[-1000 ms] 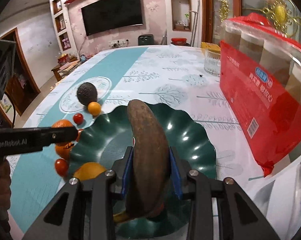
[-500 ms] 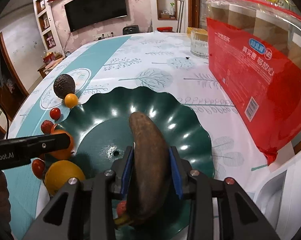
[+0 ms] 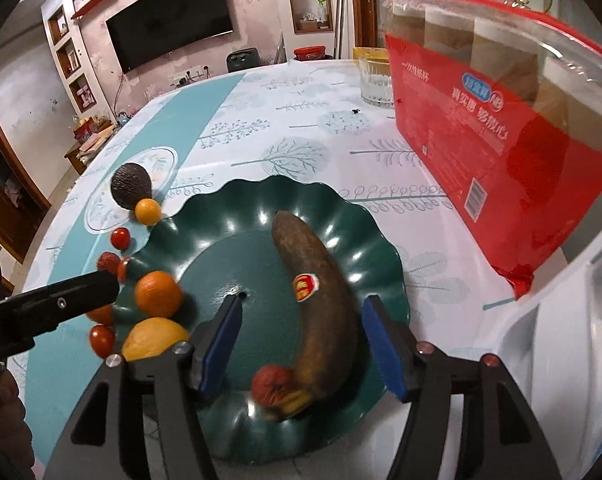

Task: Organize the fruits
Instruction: 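Carry mandarin and banana onto the green plate and open both tools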

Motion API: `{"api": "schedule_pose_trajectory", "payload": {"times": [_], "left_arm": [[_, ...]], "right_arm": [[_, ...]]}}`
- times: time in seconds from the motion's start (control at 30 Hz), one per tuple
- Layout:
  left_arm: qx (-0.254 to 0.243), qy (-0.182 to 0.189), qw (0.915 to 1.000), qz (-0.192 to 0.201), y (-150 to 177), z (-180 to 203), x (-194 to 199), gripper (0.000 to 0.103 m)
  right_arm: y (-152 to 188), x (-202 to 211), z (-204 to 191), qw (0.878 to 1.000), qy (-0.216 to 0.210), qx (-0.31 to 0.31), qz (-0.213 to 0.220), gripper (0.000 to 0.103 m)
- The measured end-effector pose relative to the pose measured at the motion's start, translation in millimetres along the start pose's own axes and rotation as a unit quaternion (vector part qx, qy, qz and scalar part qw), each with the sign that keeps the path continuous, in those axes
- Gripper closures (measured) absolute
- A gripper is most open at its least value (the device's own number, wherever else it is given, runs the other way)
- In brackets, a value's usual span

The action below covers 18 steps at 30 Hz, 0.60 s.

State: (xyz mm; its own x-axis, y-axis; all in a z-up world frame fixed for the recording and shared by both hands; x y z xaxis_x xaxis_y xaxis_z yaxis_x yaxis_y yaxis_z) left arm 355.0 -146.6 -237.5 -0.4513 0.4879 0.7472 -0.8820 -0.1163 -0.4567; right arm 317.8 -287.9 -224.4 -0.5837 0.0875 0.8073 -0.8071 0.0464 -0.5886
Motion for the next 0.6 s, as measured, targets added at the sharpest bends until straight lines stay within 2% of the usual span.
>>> {"api": "schedule_pose_trajectory", "payload": {"times": [0.37,0.6], "left_arm": [[-0.014,0.004,0.9997,0.021,27.5,13.9,56.1,0.03],[-0.006,0.002,0.9994,0.034,54.9,6.7,87.2,0.03]], "right_arm": [[17.5,48.3,-5.4,1.0,-0.009,0.005,0.013,0.04],[38.2,73.7,-20.7,1.0,-0.023,0.017,0.011,0.04]]}}
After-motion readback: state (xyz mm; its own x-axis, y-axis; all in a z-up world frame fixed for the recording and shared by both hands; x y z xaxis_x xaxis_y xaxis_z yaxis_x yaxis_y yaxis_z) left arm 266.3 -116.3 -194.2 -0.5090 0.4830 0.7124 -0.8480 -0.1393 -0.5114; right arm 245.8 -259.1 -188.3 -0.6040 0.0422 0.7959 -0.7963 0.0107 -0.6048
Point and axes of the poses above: each gripper's, at about its wrist camera, not at the fingertips, and x roughly against the way its jaws point, z to its right, y to its underside, the point moved 10 cm from there along -x, roughly the way its jaws point, and after that the axes turned 10 degrees about y, right-handed, at the moved point
